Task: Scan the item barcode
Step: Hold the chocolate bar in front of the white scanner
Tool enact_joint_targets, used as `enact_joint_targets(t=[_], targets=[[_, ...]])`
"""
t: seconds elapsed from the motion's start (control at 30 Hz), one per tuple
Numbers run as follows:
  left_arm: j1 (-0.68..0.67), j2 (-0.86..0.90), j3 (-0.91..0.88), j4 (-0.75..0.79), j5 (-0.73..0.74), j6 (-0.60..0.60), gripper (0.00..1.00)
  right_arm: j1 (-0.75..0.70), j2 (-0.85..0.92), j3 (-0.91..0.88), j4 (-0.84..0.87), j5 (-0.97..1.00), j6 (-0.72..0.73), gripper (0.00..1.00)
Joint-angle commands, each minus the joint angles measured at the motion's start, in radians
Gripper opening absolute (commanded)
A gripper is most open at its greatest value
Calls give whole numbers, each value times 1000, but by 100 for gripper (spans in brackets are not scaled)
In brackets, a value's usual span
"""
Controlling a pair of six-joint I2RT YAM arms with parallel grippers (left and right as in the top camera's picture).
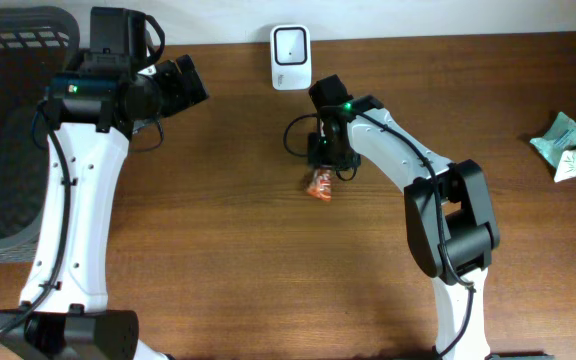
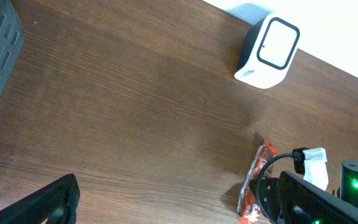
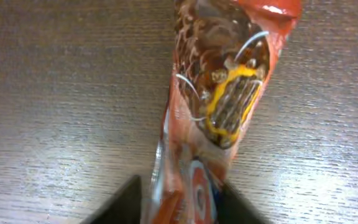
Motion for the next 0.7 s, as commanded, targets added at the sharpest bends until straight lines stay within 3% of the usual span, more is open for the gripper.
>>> enact_joint_targets(t=[0.0, 0.03, 0.37, 0.57, 0.6, 0.63, 0.67], targets=[[4, -6, 5, -1, -4, 20, 99, 9, 19, -9, 14, -3, 3, 8], [4, -6, 5, -1, -4, 20, 99, 7, 19, -9, 27, 0, -5, 4], [4, -6, 5, -1, -4, 20, 99, -18, -10, 236, 23, 19, -133, 4], [4, -6, 5, -1, -4, 20, 99, -10, 8, 127, -63, 20, -138, 4], [4, -6, 5, -1, -4, 20, 99, -10, 8, 97, -59, 24, -150, 17], [4, -6, 5, -1, -4, 20, 99, -10, 8, 85, -49, 23, -170, 49], [4, -6, 5, -1, -4, 20, 99, -11, 8, 85, -41, 24, -193, 58]])
